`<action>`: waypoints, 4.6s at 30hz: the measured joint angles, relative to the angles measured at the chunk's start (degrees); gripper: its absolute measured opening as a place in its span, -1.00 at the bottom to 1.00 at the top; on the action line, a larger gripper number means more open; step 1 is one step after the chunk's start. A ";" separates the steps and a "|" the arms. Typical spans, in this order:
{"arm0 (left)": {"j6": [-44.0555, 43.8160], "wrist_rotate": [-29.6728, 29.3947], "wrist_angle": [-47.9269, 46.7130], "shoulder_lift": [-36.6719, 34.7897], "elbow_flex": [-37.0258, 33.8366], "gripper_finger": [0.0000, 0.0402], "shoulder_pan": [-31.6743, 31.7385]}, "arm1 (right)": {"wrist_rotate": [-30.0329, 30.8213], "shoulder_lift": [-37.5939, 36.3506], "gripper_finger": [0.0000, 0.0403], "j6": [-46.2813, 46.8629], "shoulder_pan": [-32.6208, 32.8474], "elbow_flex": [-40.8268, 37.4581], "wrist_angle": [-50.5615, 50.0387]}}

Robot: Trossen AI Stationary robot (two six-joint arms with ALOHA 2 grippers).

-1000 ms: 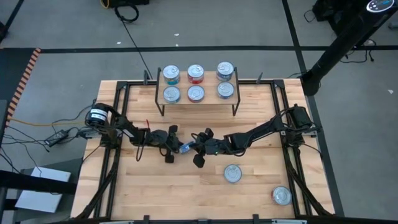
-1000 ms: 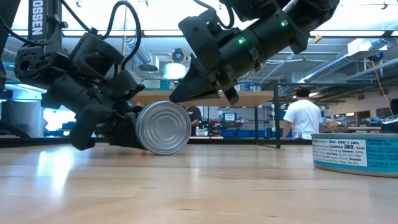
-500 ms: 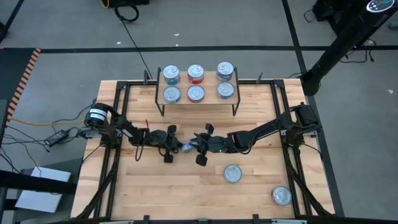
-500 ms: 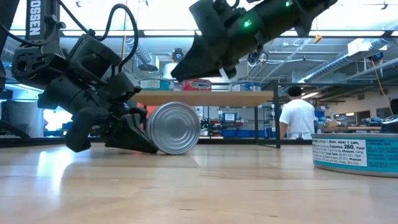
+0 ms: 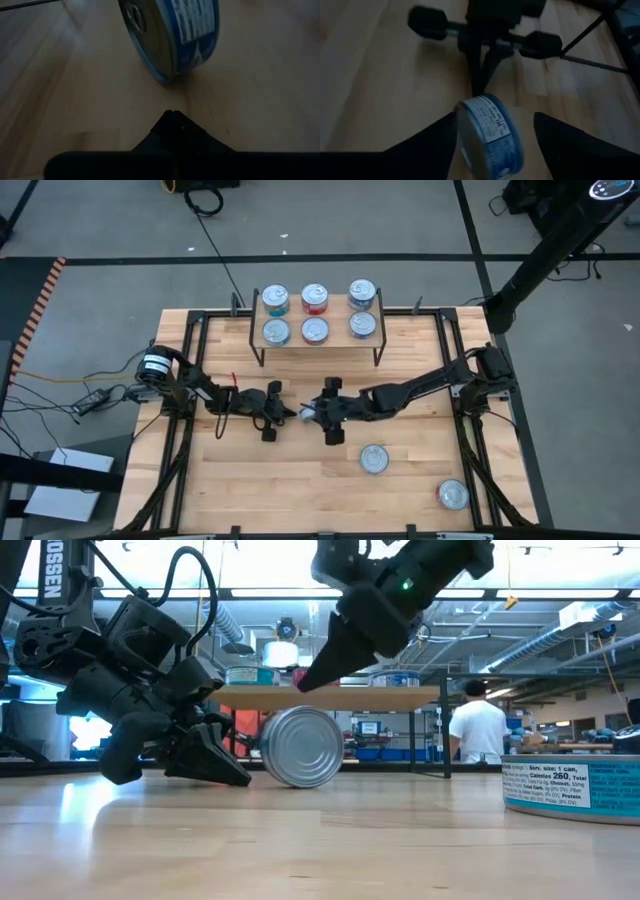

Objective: Stack canned seafood by type on shelf
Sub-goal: Stack the blue tuna can on top of the other blue tuna can on the shelf

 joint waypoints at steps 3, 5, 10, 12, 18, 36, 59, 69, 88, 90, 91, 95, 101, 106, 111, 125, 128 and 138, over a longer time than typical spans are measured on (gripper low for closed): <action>-0.06 0.00 0.00 0.00 0.00 -0.98 0.00 | -2.52 0.01 0.42 -2.18 -1.82 0.06 -1.97; -0.06 0.00 0.02 0.00 0.00 -0.98 0.00 | -4.51 0.02 0.43 -3.27 -2.88 0.06 -2.69; -0.06 0.00 0.07 0.02 0.00 -0.98 0.00 | -9.19 0.02 0.38 -5.10 -4.67 0.04 -3.92; -0.06 0.00 0.07 0.02 0.00 -0.98 0.00 | -10.80 0.02 0.35 -5.31 -5.00 0.04 -3.83; -0.08 -0.01 0.11 0.03 0.00 -0.98 0.00 | -11.97 0.02 0.24 -5.15 -5.33 0.04 -3.81; -0.08 -0.02 0.39 0.04 0.00 -0.98 0.00 | -16.21 0.04 0.30 -3.20 -6.29 0.04 0.40; -0.08 -0.07 0.57 0.07 0.68 -0.98 0.02 | -15.87 0.91 0.33 -2.31 -5.01 5.35 -5.08; -0.06 -0.07 -0.32 0.07 0.77 -0.98 0.02 | -14.46 4.38 0.39 -3.95 -5.23 5.50 -6.16; -0.05 -0.04 -0.74 0.07 0.79 -0.98 0.02 | -17.72 5.68 -0.15 -4.69 -6.56 5.52 -7.09; -0.05 -0.04 -0.74 0.07 0.79 -0.98 0.02 | -18.05 5.68 -0.25 -4.74 -6.56 5.52 -7.05; -0.05 -0.04 -0.74 0.06 0.79 -0.98 0.02 | -18.07 5.68 -0.25 -4.86 -6.56 5.52 -7.04; -0.04 -0.04 -0.76 0.04 0.79 -0.98 0.02 | -17.92 5.68 -0.25 -5.33 -6.10 5.52 -7.05; 0.02 -0.04 -0.74 0.04 0.78 -0.98 0.02 | -16.90 4.60 -0.25 -5.16 -4.30 5.50 -7.78; -0.23 -0.55 -0.47 0.04 0.75 -0.98 0.00 | -11.83 2.23 -0.25 -4.81 -2.38 5.95 -12.02; -0.42 -0.81 0.10 0.04 0.74 -0.98 0.00 | -2.62 1.38 -0.25 -3.78 0.35 10.50 -20.65; -1.09 -0.76 0.09 0.04 0.74 -0.98 0.00 | 22.19 0.26 -0.25 -4.23 9.68 21.92 -37.40; -1.09 -0.76 0.09 0.04 0.74 -0.98 0.00 | 27.16 -0.70 -0.25 -3.44 11.21 23.48 -40.99; -1.09 -0.74 0.07 0.04 0.74 -0.98 0.00 | 40.82 -5.02 -0.25 -1.68 14.05 24.51 -47.49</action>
